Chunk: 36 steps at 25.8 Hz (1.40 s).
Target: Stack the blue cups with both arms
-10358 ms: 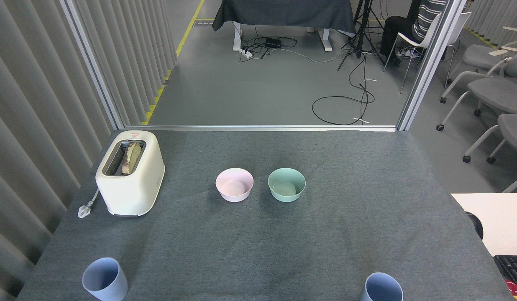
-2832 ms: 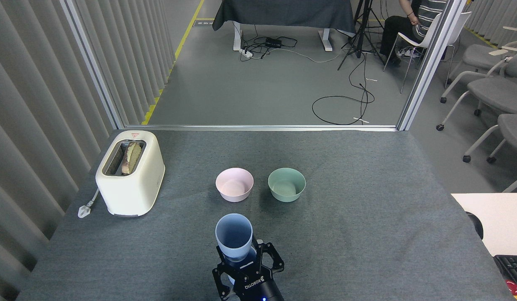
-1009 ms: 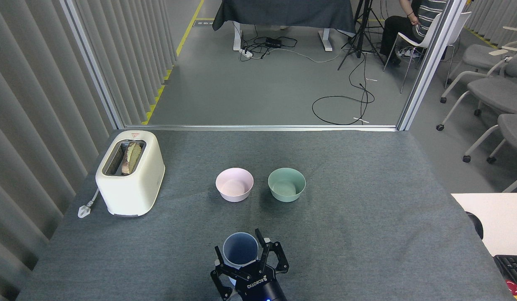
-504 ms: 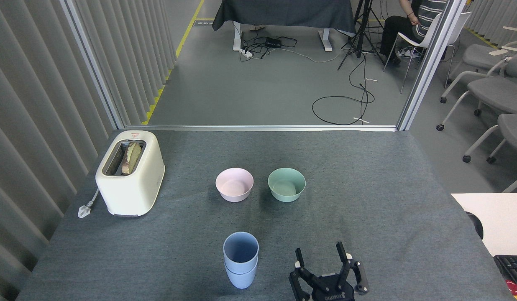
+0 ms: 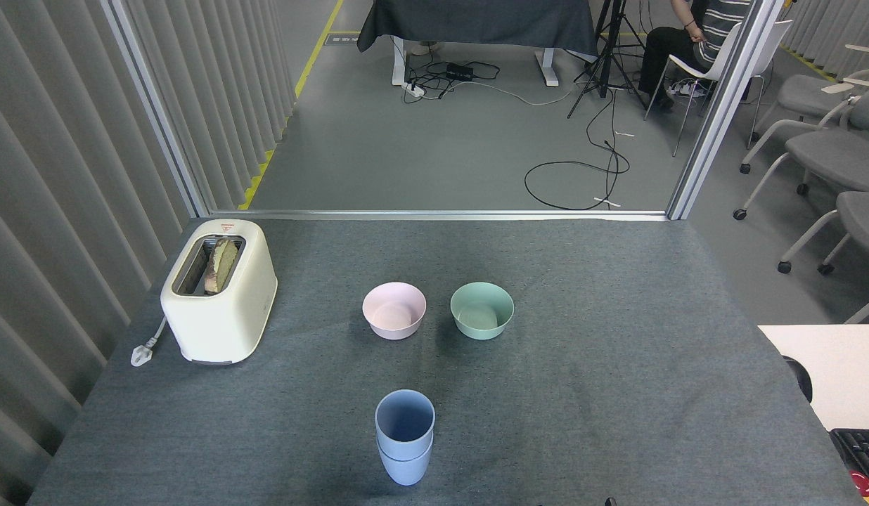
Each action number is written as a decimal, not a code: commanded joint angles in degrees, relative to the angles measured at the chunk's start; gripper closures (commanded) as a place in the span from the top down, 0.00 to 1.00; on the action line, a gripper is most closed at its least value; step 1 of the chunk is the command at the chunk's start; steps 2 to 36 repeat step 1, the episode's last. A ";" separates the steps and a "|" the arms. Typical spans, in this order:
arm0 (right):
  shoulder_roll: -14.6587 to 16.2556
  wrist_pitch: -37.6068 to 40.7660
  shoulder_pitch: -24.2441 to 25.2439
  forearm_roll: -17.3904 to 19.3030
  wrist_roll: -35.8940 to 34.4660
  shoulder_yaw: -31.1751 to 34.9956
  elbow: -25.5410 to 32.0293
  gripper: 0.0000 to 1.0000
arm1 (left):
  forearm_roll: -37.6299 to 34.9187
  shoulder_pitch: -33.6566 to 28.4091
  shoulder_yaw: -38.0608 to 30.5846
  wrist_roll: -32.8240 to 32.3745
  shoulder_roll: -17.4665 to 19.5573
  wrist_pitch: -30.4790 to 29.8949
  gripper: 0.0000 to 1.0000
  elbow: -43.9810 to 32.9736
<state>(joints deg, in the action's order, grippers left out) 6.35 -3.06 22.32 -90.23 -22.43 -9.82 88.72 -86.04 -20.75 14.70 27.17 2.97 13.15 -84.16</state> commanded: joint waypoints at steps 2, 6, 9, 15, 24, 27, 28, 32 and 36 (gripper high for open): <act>0.24 0.07 1.94 -0.03 -0.24 0.24 0.05 1.00 | 0.00 -0.16 -0.28 -0.02 0.02 0.03 1.00 -0.03; 0.24 0.07 1.94 -0.03 -0.24 0.24 0.05 1.00 | 0.00 -0.16 -0.28 -0.02 0.02 0.03 1.00 -0.03; 0.24 0.07 1.94 -0.03 -0.24 0.24 0.05 1.00 | 0.00 -0.16 -0.28 -0.02 0.02 0.03 1.00 -0.03; 0.24 0.07 1.94 -0.03 -0.24 0.24 0.05 1.00 | 0.00 -0.16 -0.28 -0.02 0.02 0.03 1.00 -0.03; 0.24 0.07 1.94 -0.03 -0.24 0.24 0.05 1.00 | 0.00 -0.16 -0.28 -0.02 0.02 0.03 1.00 -0.03; 0.24 0.07 1.94 -0.03 -0.24 0.24 0.05 1.00 | 0.00 -0.16 -0.28 -0.02 0.02 0.03 1.00 -0.03; 0.24 0.07 1.94 -0.03 -0.24 0.24 0.05 1.00 | 0.00 -0.16 -0.28 -0.02 0.02 0.03 1.00 -0.03; 0.24 0.07 1.94 -0.03 -0.24 0.24 0.05 1.00 | 0.00 -0.16 -0.28 -0.02 0.02 0.03 1.00 -0.03; 0.24 0.07 1.94 -0.03 -0.24 0.24 0.05 1.00 | 0.00 -0.16 -0.28 -0.02 0.02 0.03 1.00 -0.03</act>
